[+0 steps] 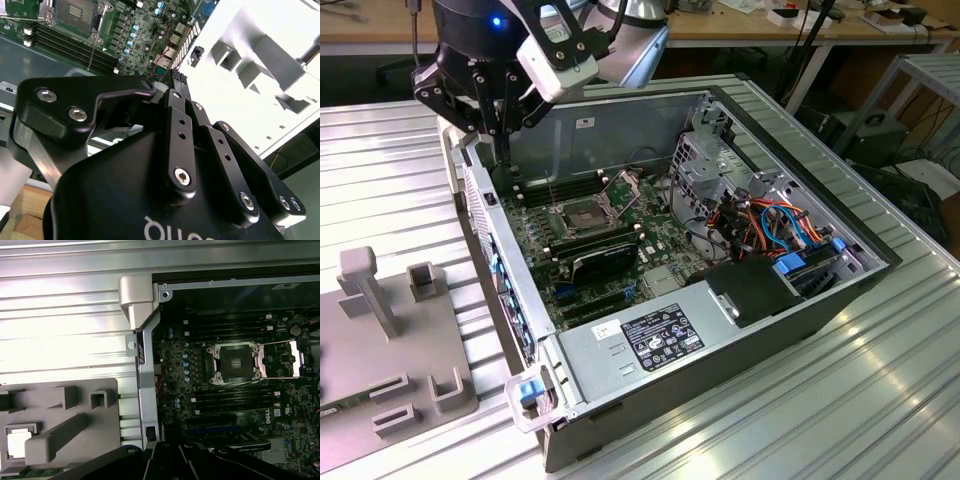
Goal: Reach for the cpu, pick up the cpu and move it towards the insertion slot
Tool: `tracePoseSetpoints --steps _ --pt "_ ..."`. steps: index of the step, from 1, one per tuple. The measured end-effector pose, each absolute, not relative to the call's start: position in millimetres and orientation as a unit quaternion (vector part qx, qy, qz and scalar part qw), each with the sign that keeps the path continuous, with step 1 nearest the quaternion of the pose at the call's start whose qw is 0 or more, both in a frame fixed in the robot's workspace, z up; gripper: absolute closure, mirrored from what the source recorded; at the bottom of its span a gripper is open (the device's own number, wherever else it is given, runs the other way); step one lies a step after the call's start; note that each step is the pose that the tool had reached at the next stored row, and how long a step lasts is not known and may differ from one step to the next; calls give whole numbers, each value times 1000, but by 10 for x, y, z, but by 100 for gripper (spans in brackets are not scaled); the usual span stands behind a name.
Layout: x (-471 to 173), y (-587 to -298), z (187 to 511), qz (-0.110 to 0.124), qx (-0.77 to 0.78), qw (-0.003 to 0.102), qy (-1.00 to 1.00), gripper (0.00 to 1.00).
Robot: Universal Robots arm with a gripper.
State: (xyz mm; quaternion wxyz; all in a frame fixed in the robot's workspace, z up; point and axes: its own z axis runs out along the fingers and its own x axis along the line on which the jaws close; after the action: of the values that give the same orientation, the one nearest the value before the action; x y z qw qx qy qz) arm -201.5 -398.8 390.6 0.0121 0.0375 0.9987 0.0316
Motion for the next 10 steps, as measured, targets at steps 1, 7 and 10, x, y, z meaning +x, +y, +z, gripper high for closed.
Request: tracePoseSetpoints --steps 1,7,10 --pt "-2020 -3988 3906 32 38 12 999 89" --pt "-2053 -3988 3904 32 38 12 999 89" --pt "-2079 -3989 3903 33 38 12 999 89"
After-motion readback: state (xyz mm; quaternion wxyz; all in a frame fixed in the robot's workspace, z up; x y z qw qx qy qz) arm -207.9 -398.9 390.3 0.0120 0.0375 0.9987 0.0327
